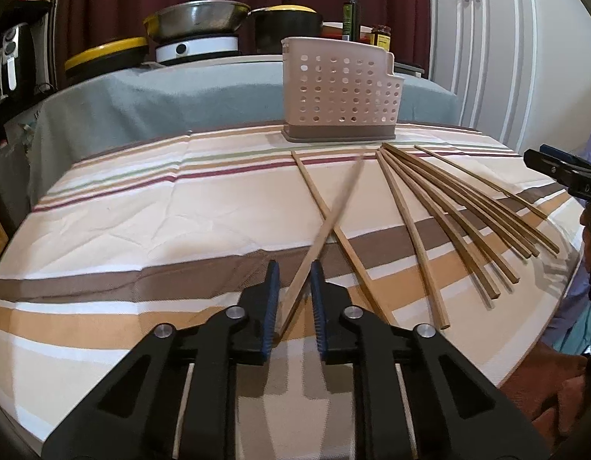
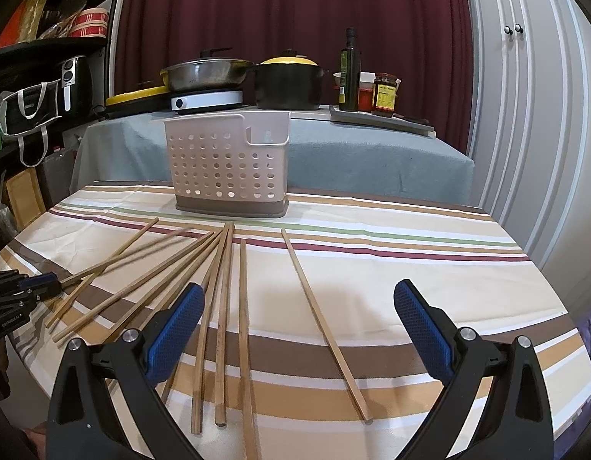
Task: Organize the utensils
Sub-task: 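Close the left gripper on a wooden chopstick while the right gripper grasps another chopstick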
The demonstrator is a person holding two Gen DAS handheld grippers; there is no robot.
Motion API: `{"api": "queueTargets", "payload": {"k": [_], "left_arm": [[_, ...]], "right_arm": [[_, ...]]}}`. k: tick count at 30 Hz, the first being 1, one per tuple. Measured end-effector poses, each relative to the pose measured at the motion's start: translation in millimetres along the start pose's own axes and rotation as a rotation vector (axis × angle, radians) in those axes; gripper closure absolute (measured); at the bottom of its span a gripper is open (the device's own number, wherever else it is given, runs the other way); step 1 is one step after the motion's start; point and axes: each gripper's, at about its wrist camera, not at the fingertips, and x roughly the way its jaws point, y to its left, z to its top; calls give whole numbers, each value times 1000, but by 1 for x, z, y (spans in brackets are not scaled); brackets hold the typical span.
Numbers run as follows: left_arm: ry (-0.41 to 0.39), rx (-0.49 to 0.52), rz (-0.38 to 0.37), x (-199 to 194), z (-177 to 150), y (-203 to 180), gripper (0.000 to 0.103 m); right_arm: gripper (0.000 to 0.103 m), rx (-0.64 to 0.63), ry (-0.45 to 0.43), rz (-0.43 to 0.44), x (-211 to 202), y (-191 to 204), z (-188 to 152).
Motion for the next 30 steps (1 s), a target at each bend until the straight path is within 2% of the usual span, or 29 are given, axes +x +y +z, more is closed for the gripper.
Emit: {"api": "queueTargets", "payload": {"k": [6,20,22,24,30], "left_arm": [[2,-6,-1,0,0,0,96],[-13,-9,29,0,-2,-1,97],[-17,-7,34,0,-3,-2,97],[-21,-4,40,0,-3,-2,97],[-26,-6,42,0,-3,-1,97]], "right_arm": [[7,3,0,-4,1,-2,-2],[8,38,14,-2,-6,-36,-36],[13,41,6,10,-8,-38,-40],[47,33,10,27,-7,-39,-44],[59,30,22,56,-2,-41,-56]]}}
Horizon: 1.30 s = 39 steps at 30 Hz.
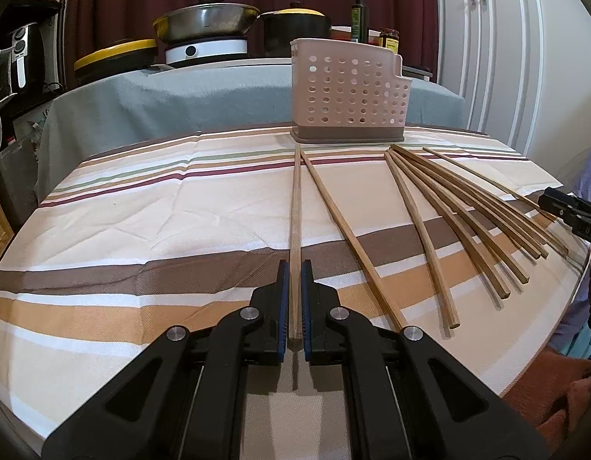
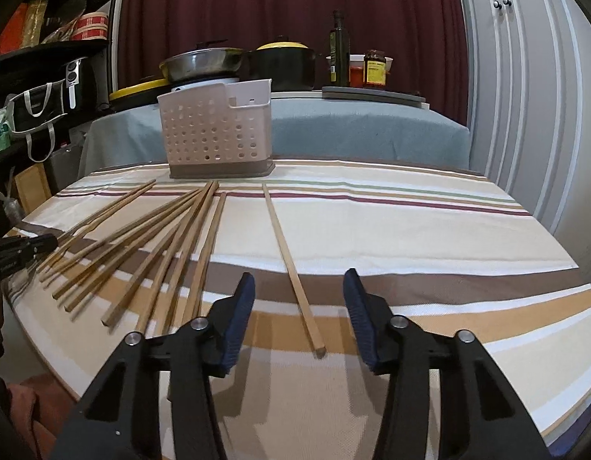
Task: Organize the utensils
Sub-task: 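Close the left gripper on a wooden chopstick while the right gripper grasps another chopstick, then lift both held chopsticks upright and carry them over the white caddy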
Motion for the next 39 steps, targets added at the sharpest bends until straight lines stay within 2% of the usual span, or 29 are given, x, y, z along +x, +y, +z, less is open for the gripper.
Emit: {"api": "queueTargets", "payload": {"k": [3,10,12,17,23,30,39], "left_arm": [[-1,-2,4,0,0,0,97],[-6,0,9,0,0,0,96],[-8,-2,10,0,0,1,97],[-15,-11,10,-1,-2,2,97],[-21,-22,11,-3,-3,4,97],[-44,-25,28,-14,1,4,97],[-126,-31,54,-42,24,1,97]], "right_arm": [[72,9,9,21,4,-2,-5],[80,6,-3,26,4,-3,-15],[90,2,-10,37,3,-1,-16],[96,1,-6,39,3,0,-13],[97,-4,-13,32,-4,3,-10],[97,-29,-65,20,-20,10,6],[97,-35,-145,8,-46,16,36]]}}
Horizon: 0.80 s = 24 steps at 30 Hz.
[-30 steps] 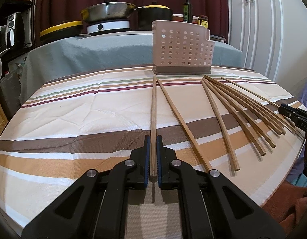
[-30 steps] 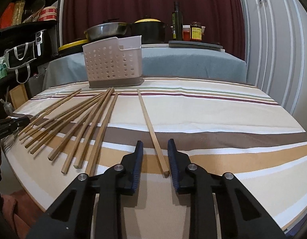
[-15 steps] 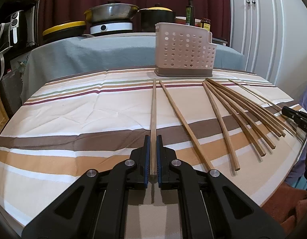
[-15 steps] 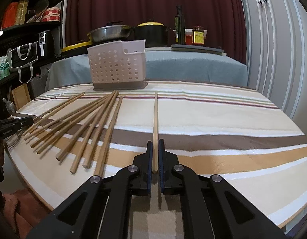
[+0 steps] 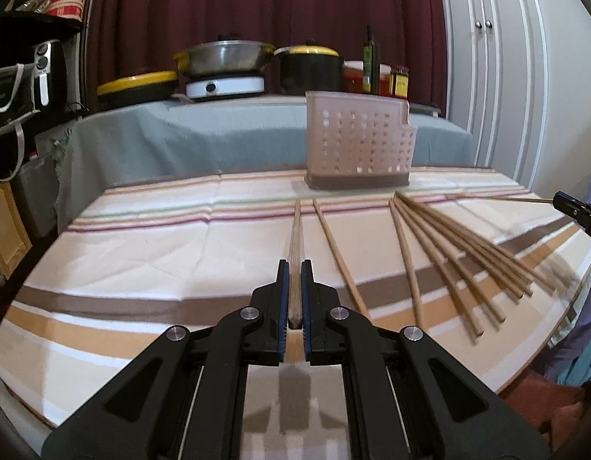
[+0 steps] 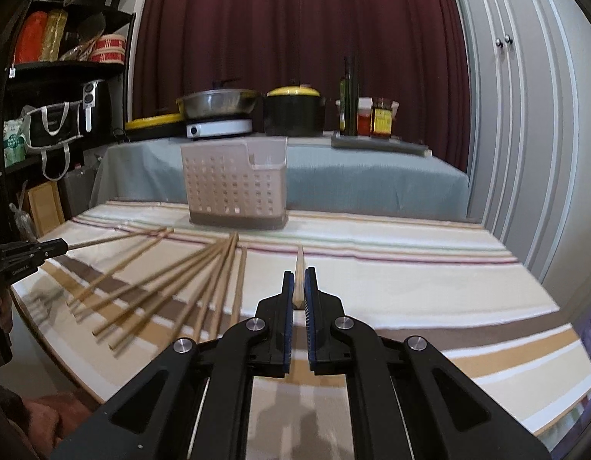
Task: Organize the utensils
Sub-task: 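Lift both held chopsticks upright and carry them over the white caddy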
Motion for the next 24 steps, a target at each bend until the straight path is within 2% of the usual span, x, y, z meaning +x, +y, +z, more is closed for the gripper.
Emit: {"api": "queueTargets", "payload": {"k": [8,11,18,24], "left_arm": [[-91,-19,19,-33,46,-1,97],[-107,-24,31,-43,65,1,97],[-62,-44,38,-40,97,9,97],[-62,-55,57,-26,116,13,96]], "right_arm": [[97,-4,-92,-9,-22,6,44],[97,-8,-90,-18,-22,7,62],[97,-3,-52,-21,-5,3,91],[97,-7,-55,-31,15,2,107]]}}
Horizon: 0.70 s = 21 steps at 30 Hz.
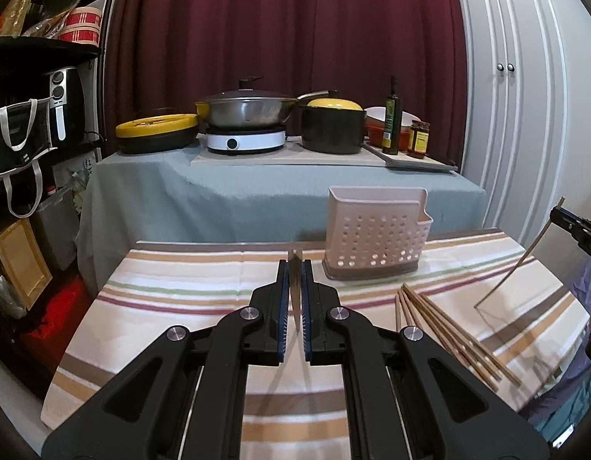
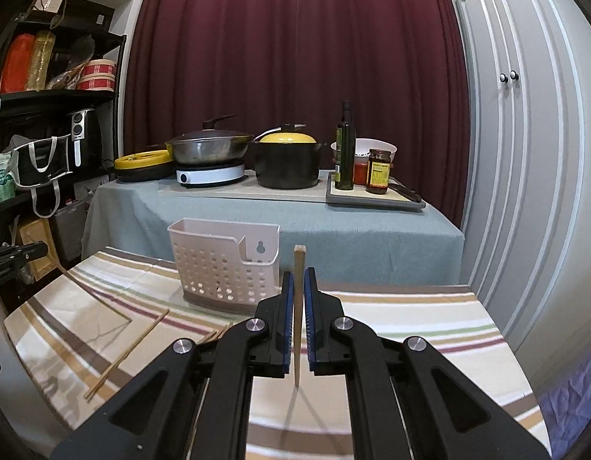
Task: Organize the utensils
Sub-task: 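Lift both held chopsticks upright and carry them over the white caddy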
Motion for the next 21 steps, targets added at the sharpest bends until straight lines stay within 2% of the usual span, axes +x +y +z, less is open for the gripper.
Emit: {"api": "queueTargets", "payload": {"k": [11,21], "left_arm": [[-34,-4,33,31,25,-2,96],[-63,-32,-38,34,53,-3,96]], "right_arm": [[96,19,-18,11,33,-7,14],[96,31,-50,51,37,-5,35]]}}
